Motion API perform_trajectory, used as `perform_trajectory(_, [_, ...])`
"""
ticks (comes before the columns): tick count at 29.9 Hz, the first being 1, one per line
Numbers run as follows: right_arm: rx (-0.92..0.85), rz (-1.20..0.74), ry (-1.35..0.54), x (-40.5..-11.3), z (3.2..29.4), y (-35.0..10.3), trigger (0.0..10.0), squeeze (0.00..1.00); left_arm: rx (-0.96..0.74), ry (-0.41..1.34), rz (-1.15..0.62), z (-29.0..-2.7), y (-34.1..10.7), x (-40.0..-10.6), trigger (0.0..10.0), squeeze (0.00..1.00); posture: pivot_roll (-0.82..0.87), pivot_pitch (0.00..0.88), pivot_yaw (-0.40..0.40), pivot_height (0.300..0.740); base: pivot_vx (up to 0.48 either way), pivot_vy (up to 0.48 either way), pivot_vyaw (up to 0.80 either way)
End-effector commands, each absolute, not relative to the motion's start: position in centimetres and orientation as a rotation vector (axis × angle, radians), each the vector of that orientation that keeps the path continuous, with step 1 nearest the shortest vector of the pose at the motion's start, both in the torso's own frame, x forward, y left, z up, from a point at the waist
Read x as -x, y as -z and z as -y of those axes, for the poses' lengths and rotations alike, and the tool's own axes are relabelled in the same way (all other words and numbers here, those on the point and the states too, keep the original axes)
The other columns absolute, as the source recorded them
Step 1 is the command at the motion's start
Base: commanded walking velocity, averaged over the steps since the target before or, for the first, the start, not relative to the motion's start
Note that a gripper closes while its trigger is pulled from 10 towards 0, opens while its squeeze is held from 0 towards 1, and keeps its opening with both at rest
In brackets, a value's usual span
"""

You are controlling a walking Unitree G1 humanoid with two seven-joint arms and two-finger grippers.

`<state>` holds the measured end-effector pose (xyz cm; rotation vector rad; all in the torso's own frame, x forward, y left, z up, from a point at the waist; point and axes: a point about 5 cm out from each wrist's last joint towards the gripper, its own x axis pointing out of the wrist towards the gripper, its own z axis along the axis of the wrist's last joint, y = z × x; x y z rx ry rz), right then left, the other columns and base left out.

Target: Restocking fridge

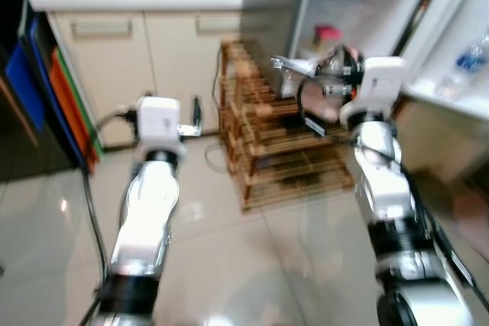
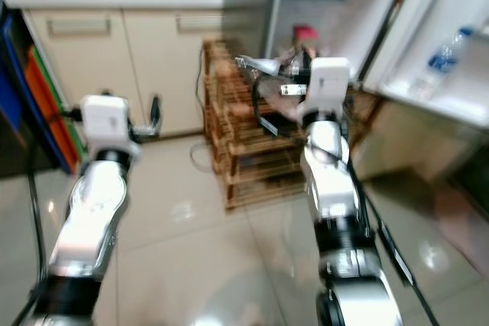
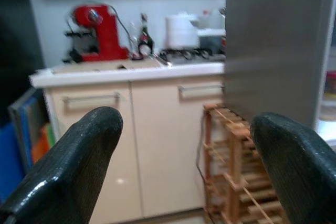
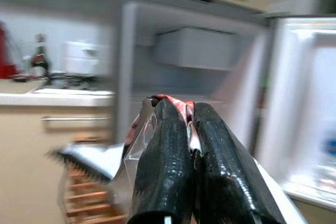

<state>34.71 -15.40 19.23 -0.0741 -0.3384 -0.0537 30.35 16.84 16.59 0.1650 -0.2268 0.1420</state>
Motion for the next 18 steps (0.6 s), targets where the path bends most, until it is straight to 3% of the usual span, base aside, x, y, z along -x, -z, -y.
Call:
perform_trajectory(1, [0.092, 0.429, 0.123, -34.1, 17.7, -21.8, 0.0, 0.00, -0.156, -0.160, 0.244, -17.2, -16.8, -30.5, 10.0, 0.00, 0.00, 0.000, -0.027, 0.740, 0.000, 0.000, 0.00])
perform_trajectory(2, [0.099, 0.437, 0.176, -33.6, 19.6, -22.5, 0.0, 0.00, -0.164, -0.199, 0.260, -18.3, -17.2, -30.6, 10.0, 0.00, 0.00, 0.000, -0.028, 0.740, 0.000, 0.000, 0.00])
perform_trajectory(6, [0.104, 0.415, 0.204, -33.5, 20.6, -22.3, 0.0, 0.00, -0.183, -0.215, 0.284, -19.8, -17.9, -30.9, 10.0, 0.00, -0.02, 0.000, -0.019, 0.740, 0.000, 0.000, 0.00])
perform_trajectory(7, [0.094, 0.403, 0.216, -33.6, 20.9, -22.2, 0.0, 0.00, -0.173, -0.264, 0.270, -21.5, -18.4, -31.6, 10.0, 0.00, -0.03, 0.000, -0.003, 0.740, 0.412, 0.000, 0.00])
perform_trajectory(9, [0.095, 0.413, 0.241, -33.5, 21.7, -22.6, 0.0, 0.00, -0.137, -0.285, 0.255, -22.4, -18.4, -32.3, 10.0, 0.00, -0.04, 0.000, 0.015, 0.740, 0.459, 0.000, 0.00])
perform_trajectory(15, [0.060, 0.395, 0.347, -32.8, 24.7, -23.0, 0.0, 0.00, -0.069, -0.248, 0.199, -21.8, -17.7, -33.5, 10.0, 0.00, -0.07, 0.000, 0.075, 0.740, 0.480, 0.000, 0.00])
perform_trajectory(18, [0.022, 0.357, 0.336, -32.8, 24.3, -22.2, 0.0, 0.00, -0.079, -0.204, 0.184, -21.2, -17.5, -34.1, 10.0, 0.00, -0.08, 0.000, 0.085, 0.740, 0.480, 0.000, 0.00])
